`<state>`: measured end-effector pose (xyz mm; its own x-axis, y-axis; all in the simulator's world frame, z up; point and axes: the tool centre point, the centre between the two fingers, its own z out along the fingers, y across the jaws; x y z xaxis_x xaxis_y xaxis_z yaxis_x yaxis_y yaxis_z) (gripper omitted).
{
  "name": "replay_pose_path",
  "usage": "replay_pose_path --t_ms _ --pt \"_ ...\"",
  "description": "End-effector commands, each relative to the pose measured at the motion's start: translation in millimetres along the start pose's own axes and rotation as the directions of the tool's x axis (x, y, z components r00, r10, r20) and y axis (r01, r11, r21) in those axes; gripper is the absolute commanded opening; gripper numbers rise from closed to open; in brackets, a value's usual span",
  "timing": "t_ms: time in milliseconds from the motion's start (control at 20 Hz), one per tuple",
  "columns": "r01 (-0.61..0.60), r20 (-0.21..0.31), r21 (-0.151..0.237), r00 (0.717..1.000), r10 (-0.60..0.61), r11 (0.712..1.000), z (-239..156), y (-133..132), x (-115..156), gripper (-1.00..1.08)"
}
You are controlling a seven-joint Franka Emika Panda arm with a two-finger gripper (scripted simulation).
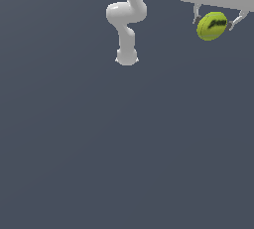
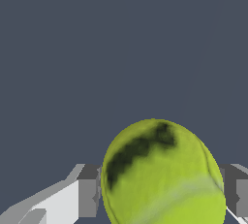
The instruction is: Pick up the object and move it to a goal position.
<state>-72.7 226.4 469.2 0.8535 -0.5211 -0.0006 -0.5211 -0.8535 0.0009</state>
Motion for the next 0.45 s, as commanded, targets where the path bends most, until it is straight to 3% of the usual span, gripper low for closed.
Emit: replay_pose_path --t_ms 0,400 --pt "-0.001 -0.001 0.001 1.0 0.001 1.0 -7.3 -4.3 -2.3 -1.0" --pt "-0.001 -0.001 0.001 1.0 0.001 1.0 -13.6 -9.0 -3.9 -1.0"
